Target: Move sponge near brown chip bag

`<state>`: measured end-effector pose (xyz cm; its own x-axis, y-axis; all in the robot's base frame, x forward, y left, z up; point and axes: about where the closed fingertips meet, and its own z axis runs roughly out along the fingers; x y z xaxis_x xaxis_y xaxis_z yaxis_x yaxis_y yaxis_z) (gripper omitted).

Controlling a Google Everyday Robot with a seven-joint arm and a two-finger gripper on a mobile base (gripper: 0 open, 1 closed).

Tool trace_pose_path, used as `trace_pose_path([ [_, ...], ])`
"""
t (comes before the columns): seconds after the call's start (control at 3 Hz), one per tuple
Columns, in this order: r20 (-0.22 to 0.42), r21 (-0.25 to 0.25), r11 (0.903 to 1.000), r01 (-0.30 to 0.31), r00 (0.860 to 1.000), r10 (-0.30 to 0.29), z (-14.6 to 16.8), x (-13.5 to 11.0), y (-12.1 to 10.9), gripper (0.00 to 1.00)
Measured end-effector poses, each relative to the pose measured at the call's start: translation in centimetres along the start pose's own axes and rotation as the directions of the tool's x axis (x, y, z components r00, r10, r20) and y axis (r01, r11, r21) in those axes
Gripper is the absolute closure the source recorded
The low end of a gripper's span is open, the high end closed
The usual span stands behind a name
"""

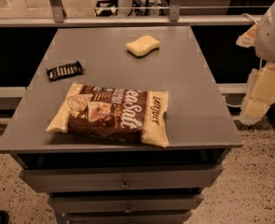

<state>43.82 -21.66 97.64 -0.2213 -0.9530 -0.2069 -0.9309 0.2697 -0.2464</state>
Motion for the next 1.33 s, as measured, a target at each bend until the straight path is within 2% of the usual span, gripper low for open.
trace_pose_path([
  [0.33, 0.000, 0.000, 1.0000, 0.000, 1.000, 0.000, 0.0, 0.0, 0.0, 0.00],
  [0.67, 0.037, 0.017, 0.9998, -0.009, 0.999, 0.008, 0.8, -0.7, -1.3, 0.00],
  [1.0, 0.177, 0.047, 0.9985, -0.029, 0.984, 0.020, 4.3, -5.1, -7.1, 0.00],
  [1.33, 0.269, 0.062, 0.9972, -0.043, 0.963, 0.024, 6.5, -8.0, -10.9, 0.00],
])
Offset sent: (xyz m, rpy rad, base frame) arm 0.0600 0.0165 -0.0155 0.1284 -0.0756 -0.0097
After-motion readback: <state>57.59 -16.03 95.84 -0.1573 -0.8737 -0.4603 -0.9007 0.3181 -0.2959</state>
